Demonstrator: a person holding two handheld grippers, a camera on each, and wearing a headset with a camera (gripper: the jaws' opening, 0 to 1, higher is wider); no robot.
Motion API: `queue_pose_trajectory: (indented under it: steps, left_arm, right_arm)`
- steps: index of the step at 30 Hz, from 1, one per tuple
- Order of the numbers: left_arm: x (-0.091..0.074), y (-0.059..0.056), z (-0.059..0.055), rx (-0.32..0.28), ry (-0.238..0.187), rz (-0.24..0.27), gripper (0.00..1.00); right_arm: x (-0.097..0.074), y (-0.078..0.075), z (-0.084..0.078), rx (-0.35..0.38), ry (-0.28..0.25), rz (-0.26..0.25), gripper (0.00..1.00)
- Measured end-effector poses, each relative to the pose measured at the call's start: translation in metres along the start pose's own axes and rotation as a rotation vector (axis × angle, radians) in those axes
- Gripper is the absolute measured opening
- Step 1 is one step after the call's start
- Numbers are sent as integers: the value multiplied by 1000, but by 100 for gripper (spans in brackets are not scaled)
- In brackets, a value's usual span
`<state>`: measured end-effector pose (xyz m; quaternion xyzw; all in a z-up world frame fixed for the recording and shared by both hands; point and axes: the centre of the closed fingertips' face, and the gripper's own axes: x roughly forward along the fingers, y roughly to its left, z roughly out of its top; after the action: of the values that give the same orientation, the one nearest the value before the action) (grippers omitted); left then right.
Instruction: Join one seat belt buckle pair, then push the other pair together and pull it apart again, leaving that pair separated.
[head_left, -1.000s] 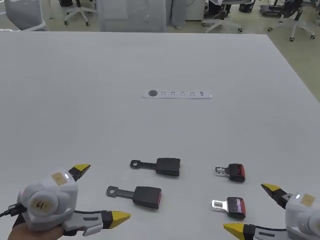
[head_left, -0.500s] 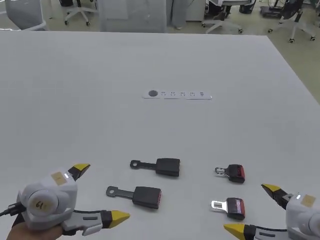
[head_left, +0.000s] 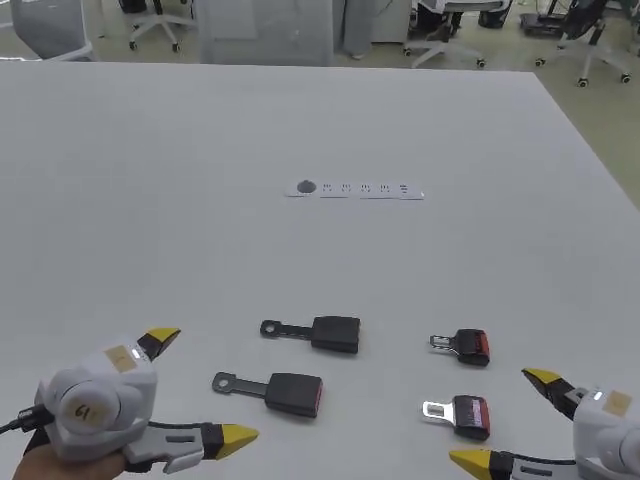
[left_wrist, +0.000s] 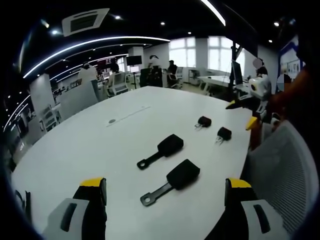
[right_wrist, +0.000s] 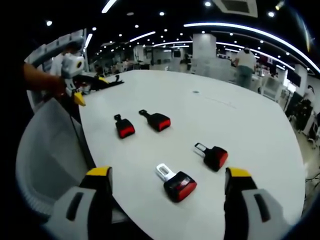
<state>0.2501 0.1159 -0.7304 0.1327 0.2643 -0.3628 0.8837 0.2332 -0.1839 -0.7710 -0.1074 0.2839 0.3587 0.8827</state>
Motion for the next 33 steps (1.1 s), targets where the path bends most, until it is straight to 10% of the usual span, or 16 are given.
queue_pose_trajectory:
  steps: [33]
  left_arm:
    - [17,0,4,15,12,-32,100]
  right_arm:
    - [5,5,-12,-68,66,106,89]
